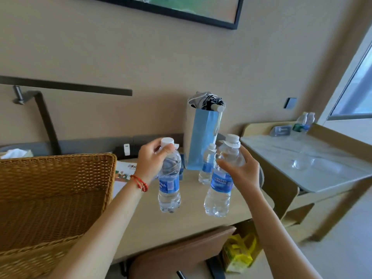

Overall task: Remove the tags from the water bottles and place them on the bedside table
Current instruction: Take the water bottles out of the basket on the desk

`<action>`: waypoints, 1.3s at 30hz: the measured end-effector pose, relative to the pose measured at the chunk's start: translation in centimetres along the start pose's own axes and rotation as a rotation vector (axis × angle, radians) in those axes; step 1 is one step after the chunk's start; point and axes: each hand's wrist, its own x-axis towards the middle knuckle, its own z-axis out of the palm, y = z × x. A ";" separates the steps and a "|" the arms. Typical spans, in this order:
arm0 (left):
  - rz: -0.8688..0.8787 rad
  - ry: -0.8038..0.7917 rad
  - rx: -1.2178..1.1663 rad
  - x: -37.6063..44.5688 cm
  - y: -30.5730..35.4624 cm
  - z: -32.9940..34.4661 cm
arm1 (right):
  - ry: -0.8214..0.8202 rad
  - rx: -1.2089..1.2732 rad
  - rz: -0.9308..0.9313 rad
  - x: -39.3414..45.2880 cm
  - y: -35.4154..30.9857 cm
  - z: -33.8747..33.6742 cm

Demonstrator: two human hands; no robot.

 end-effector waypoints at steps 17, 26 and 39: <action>-0.049 -0.040 0.269 8.1 -13.1 6.9 | 0.228 -0.151 0.109 4.6 13.7 1.7; -0.083 -0.064 0.335 10.7 -18.8 9.2 | 0.238 -0.215 0.043 6.5 18.6 4.7; -0.132 0.015 0.367 11.3 -21.6 10.8 | 0.134 -0.221 0.042 8.0 24.0 4.5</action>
